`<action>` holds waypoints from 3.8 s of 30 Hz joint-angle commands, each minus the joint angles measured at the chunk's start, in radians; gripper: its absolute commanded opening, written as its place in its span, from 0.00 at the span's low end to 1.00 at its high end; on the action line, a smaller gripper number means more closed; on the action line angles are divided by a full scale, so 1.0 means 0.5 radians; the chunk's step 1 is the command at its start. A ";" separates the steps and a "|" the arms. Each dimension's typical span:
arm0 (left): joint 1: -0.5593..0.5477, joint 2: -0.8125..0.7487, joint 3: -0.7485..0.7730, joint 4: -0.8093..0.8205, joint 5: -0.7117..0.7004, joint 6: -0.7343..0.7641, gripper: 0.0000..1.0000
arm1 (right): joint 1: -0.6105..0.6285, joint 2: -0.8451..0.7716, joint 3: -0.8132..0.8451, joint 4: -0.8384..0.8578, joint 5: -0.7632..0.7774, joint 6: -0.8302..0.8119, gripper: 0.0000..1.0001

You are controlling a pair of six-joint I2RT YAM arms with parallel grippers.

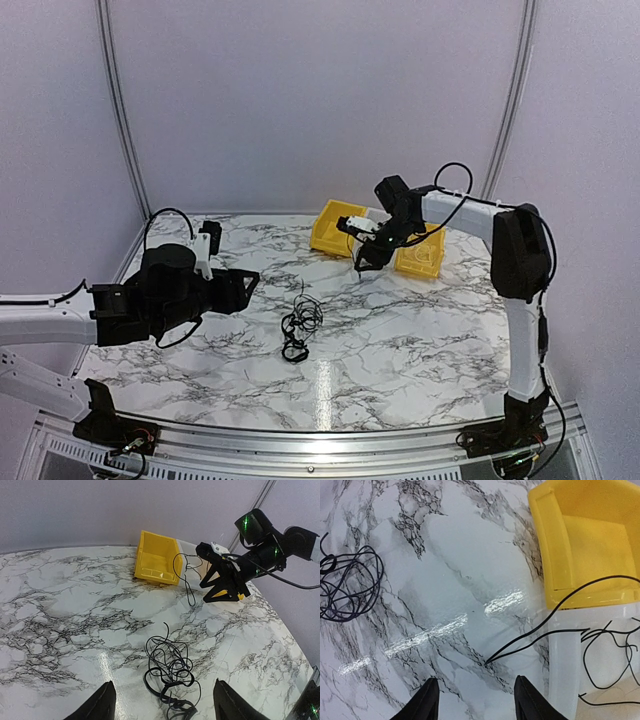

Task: Untangle the cables

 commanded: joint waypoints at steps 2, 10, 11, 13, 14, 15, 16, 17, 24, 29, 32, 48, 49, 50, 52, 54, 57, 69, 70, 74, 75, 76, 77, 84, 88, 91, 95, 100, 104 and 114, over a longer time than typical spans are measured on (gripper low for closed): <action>-0.003 -0.059 0.025 -0.016 -0.017 -0.057 0.70 | 0.032 0.138 0.150 0.091 0.095 0.226 0.52; -0.010 -0.096 0.003 -0.052 -0.060 -0.103 0.70 | 0.047 0.316 0.280 0.164 0.186 0.348 0.44; -0.013 -0.094 0.005 -0.056 -0.063 -0.103 0.70 | 0.047 0.327 0.296 0.182 0.236 0.375 0.38; -0.013 -0.087 0.005 -0.061 -0.070 -0.103 0.70 | 0.047 0.325 0.327 0.216 0.327 0.410 0.22; -0.013 -0.084 0.009 -0.061 -0.073 -0.101 0.70 | 0.047 0.314 0.337 0.222 0.375 0.423 0.14; -0.013 -0.077 0.012 -0.062 -0.073 -0.100 0.70 | 0.047 0.294 0.348 0.226 0.408 0.432 0.06; -0.013 -0.070 0.015 -0.063 -0.074 -0.098 0.70 | 0.045 0.263 0.350 0.225 0.423 0.430 0.00; -0.013 -0.061 0.020 -0.065 -0.074 -0.096 0.70 | 0.040 0.226 0.347 0.224 0.420 0.427 0.00; -0.013 0.008 0.040 -0.022 -0.038 -0.077 0.70 | -0.149 0.087 0.365 0.163 0.276 0.413 0.00; -0.013 0.047 0.052 0.000 -0.006 -0.063 0.70 | -0.289 0.123 0.392 0.198 0.258 0.369 0.00; -0.014 0.073 0.069 -0.001 0.019 -0.060 0.70 | -0.327 0.181 0.445 0.216 0.241 0.336 0.00; -0.025 0.101 0.076 -0.026 0.035 -0.111 0.70 | -0.304 0.455 0.633 0.240 0.234 0.258 0.00; -0.025 0.102 0.076 -0.028 0.034 -0.112 0.70 | -0.302 0.455 0.619 0.235 0.247 0.249 0.00; -0.025 0.104 0.077 -0.028 0.034 -0.112 0.70 | -0.297 0.453 0.601 0.233 0.252 0.237 0.00; -0.025 0.108 0.078 -0.026 0.034 -0.112 0.70 | -0.288 0.444 0.568 0.225 0.262 0.215 0.00; -0.026 0.112 0.076 -0.022 0.034 -0.111 0.70 | -0.276 0.437 0.544 0.219 0.268 0.198 0.00; -0.025 0.114 0.067 -0.007 0.034 -0.102 0.70 | -0.251 0.426 0.519 0.204 0.286 0.171 0.00; -0.025 0.133 0.018 0.094 0.046 -0.079 0.70 | -0.186 0.312 0.319 0.161 0.407 0.057 0.00; -0.025 0.135 0.017 0.097 0.047 -0.079 0.70 | -0.186 0.311 0.310 0.160 0.412 0.051 0.00; -0.025 0.142 0.014 0.105 0.048 -0.077 0.70 | -0.177 0.302 0.287 0.157 0.466 0.035 0.00; -0.026 0.142 0.015 0.107 0.049 -0.076 0.70 | -0.177 0.291 0.286 0.159 0.476 0.037 0.00; -0.026 0.145 0.016 0.107 0.049 -0.076 0.70 | -0.177 0.272 0.287 0.159 0.482 0.042 0.01; -0.025 0.144 0.016 0.107 0.049 -0.075 0.70 | -0.172 0.251 0.288 0.160 0.485 0.044 0.07; -0.025 0.103 -0.008 0.099 0.027 -0.080 0.70 | -0.167 -0.039 0.344 0.016 0.484 0.047 0.34; -0.025 0.088 -0.052 0.072 0.002 -0.106 0.70 | -0.172 -0.164 0.357 -0.063 0.417 0.030 0.43; -0.025 0.127 -0.021 0.003 0.002 -0.129 0.70 | -0.170 -0.167 0.357 -0.049 0.391 0.056 0.44; -0.025 0.235 0.091 -0.110 0.040 -0.120 0.70 | -0.156 -0.077 0.462 -0.107 0.300 0.102 0.40; -0.025 0.407 0.237 -0.243 0.138 -0.110 0.70 | -0.029 -0.208 0.311 -0.127 -0.100 -0.008 0.38; -0.023 0.522 0.287 -0.246 0.202 -0.151 0.70 | 0.075 -0.404 -0.031 0.018 -0.533 0.002 0.46; -0.001 0.649 0.387 -0.441 0.290 -0.334 0.78 | 0.389 -0.099 -0.083 0.239 -0.710 0.384 0.63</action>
